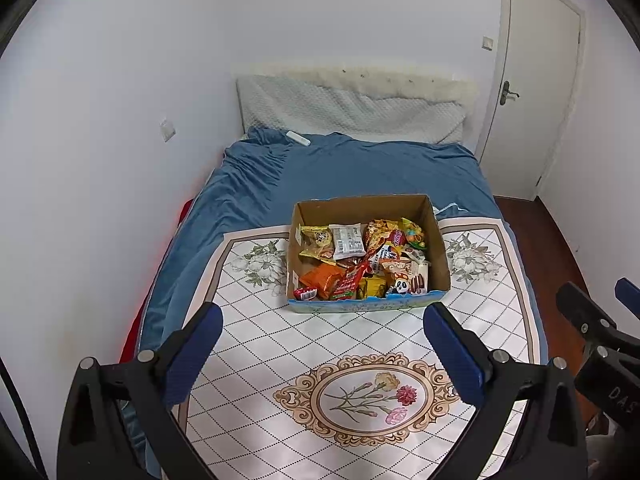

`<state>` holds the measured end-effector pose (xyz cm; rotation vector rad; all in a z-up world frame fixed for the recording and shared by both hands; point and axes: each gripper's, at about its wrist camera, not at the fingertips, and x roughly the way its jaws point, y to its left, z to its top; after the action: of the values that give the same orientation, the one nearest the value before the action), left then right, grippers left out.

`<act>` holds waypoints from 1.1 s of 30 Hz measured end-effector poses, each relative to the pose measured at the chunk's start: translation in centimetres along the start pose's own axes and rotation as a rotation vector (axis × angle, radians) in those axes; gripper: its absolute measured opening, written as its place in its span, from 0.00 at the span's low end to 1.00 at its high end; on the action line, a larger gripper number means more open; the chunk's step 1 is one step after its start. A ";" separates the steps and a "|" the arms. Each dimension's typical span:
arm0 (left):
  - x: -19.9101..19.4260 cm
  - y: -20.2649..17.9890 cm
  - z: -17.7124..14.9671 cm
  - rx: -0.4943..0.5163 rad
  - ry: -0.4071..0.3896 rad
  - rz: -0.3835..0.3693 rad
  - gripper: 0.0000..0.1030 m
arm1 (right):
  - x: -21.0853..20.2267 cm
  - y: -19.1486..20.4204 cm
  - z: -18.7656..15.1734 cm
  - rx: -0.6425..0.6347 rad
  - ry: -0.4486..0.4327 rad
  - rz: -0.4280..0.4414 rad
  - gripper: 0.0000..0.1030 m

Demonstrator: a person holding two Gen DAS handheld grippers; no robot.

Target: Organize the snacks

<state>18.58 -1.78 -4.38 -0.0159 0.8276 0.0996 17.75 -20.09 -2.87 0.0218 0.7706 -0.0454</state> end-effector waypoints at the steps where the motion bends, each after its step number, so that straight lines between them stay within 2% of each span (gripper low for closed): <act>1: 0.0 0.0 0.0 0.001 -0.001 0.000 1.00 | 0.0 0.0 0.0 0.000 0.000 -0.001 1.00; 33: 0.0 -0.5 0.1 0.023 0.013 -0.012 1.00 | 0.0 -1.0 -0.6 0.033 0.015 -0.018 1.00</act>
<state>18.73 -2.30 -4.34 0.0003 0.8410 0.0788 17.23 -21.09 -3.32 0.0464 0.7850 -0.0752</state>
